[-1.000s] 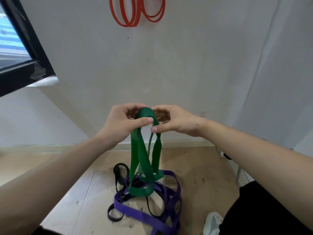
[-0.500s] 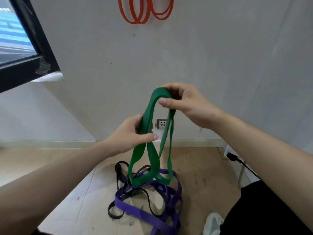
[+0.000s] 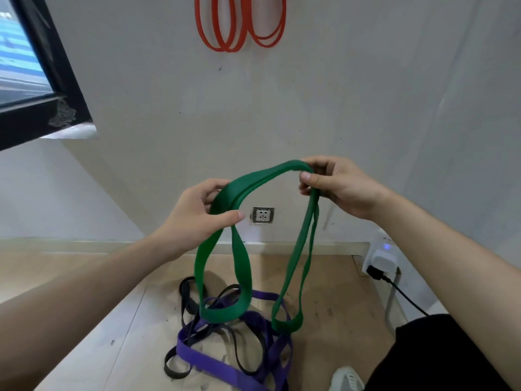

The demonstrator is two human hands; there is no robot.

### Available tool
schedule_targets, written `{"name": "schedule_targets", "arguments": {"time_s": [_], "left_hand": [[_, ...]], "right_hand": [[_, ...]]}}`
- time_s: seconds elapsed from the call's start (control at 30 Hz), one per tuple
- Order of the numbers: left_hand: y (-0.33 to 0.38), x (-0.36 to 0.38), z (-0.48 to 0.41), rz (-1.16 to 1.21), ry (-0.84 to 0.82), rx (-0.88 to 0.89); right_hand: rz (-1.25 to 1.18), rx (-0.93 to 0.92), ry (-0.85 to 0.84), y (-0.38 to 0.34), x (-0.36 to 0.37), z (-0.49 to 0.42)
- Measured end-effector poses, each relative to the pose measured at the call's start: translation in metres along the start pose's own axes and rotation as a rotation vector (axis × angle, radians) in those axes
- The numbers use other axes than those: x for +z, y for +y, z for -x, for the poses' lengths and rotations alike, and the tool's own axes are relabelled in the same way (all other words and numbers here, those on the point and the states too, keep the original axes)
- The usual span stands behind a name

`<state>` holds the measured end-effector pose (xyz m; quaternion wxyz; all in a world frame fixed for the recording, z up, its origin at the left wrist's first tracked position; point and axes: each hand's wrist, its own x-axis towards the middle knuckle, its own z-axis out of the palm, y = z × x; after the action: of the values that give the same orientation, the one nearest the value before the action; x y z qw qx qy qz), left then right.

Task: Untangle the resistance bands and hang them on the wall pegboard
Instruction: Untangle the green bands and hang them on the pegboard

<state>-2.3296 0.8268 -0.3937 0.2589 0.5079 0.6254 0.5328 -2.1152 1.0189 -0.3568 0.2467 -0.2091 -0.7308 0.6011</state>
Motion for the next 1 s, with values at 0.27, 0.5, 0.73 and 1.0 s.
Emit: {"name": "schedule_targets", "arguments": {"time_s": [0.27, 0.5, 0.73, 1.0], "left_hand": [[0.017, -0.013, -0.001, -0.035, 0.053, 0.167], [0.027, -0.009, 0.002, -0.159, -0.04, 0.269], [0.023, -0.006, 0.003, -0.199, -0.077, 0.313], [0.012, -0.005, 0.004, -0.237, -0.082, 0.224]], "right_hand": [[0.417, 0.171, -0.242, 0.017, -0.008, 0.005], [0.632, 0.19, -0.455, 0.017, 0.032, 0.005], [0.25, -0.097, -0.188, -0.01, 0.082, 0.01], [0.567, -0.192, -0.135, -0.028, 0.086, 0.016]]}}
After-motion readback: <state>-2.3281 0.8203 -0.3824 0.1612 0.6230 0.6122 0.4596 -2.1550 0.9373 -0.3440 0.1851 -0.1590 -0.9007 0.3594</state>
